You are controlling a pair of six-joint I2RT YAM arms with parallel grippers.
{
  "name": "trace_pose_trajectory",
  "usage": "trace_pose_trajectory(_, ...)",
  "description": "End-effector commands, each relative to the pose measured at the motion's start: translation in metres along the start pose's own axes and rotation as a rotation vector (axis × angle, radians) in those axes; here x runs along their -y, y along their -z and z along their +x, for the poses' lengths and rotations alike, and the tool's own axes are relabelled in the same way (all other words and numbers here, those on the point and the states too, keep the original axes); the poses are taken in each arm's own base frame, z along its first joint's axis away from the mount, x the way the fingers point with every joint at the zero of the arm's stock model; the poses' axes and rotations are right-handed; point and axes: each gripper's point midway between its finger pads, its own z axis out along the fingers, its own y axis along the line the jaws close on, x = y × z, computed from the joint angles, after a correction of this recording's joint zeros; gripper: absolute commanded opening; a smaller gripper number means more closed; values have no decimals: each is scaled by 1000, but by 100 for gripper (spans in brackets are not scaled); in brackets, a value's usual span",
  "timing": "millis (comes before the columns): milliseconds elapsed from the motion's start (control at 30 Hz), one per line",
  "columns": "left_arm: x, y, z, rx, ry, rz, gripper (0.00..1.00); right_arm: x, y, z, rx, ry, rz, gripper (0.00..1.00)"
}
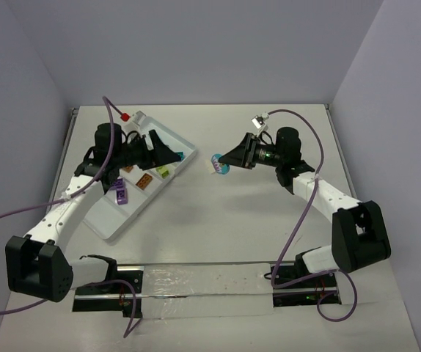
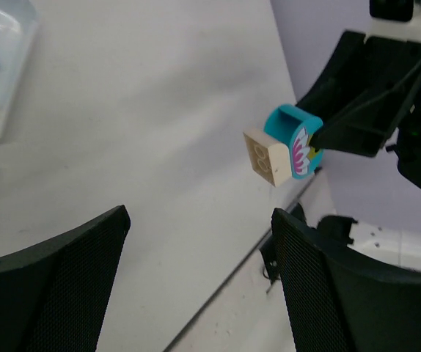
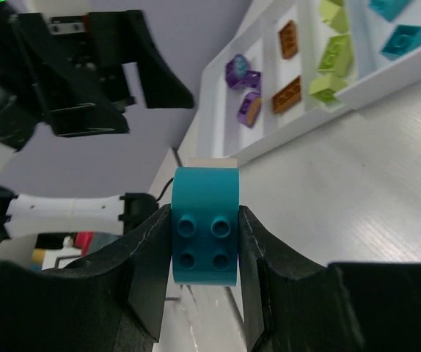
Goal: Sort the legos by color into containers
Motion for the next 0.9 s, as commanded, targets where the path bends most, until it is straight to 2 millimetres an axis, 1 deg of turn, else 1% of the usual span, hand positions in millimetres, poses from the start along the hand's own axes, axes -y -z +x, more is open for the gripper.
trace_pose_trajectory(0,59,7,3,-14,-106,339,86,-54,7,-2,-17,81,-206,4)
trace_pose_trajectory(33,62,7,6,-21,-106,358,86,-55,7,-1,-19,84,-214,4)
trace_pose_trajectory(100,73,7,18,-75,-111,428,85,-64,6,0,-35,83,-260,4)
trace_pose_trajectory(300,80,-5,32,-130,-122,456,84,-80,-2,4,-69,86,-332,4)
trace_pose_trajectory(500,87,-8,36,-149,-133,495,80,-89,-9,9,-94,89,-367,4)
trace_pose_trajectory(733,94,-8,42,-168,-141,536,74,-91,-13,13,-110,79,-386,4)
trace_pose_trajectory(800,96,-8,43,-175,-138,549,72,-92,-14,13,-114,79,-390,4)
trace_pose_trajectory(867,98,-9,43,-179,-140,564,66,-93,-14,13,-115,79,-392,4)
